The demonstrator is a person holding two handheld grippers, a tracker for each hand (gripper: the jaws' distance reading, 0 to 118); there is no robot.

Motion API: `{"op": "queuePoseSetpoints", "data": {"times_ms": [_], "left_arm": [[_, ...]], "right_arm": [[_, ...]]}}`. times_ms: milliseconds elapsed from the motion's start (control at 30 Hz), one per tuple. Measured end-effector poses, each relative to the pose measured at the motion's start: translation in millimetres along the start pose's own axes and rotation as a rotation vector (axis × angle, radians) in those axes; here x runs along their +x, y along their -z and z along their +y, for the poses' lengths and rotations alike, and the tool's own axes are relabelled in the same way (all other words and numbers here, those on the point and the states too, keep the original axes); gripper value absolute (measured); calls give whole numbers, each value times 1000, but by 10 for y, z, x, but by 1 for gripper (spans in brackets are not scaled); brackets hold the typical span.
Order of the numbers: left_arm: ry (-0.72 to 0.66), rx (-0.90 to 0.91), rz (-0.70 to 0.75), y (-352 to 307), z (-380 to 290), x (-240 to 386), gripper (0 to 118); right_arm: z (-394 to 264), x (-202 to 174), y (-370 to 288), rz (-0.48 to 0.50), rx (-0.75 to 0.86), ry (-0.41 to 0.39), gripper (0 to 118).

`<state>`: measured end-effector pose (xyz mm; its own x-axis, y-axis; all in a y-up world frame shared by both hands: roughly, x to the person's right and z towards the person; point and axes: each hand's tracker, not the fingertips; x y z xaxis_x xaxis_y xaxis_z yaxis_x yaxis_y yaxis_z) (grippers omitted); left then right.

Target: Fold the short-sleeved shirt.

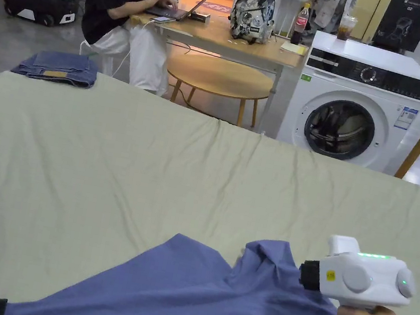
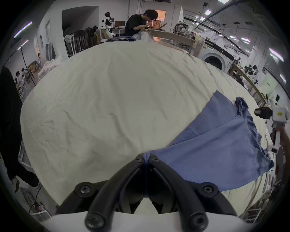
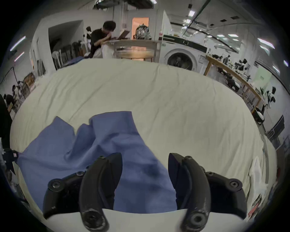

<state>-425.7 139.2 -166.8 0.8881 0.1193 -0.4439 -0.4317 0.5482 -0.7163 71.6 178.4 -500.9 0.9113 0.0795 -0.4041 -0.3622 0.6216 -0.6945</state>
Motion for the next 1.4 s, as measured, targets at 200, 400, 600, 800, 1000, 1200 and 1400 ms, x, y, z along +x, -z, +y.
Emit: {"op": "queuePoseSetpoints", "data": {"times_ms": [200,400,600,800,1000,1200,1400], "left_arm": [[2,2,1,-65,-28,112,0],[2,-2,10,-64,-38,145,0],[4,-3,11,-12,-46,126,0],[-4,23,8,-102,-53,152,0],[-8,97,-19,-319,48,159,0],[2,208,-92,-664,396,269,0],[92,344,-123,-1139,1059,622,0]], "right_arm": [[127,29,473,45,-151,-38,77],[49,-113,635,41,-171,-73,65],[21,-221,629,19,-126,-82,0],[-20,-210,324,-7,-34,-34,0],[-5,-177,-315,-47,129,-34,0],[149,-43,-1162,-156,294,-9,0],[317,182,-1969,-262,433,16,0]]}}
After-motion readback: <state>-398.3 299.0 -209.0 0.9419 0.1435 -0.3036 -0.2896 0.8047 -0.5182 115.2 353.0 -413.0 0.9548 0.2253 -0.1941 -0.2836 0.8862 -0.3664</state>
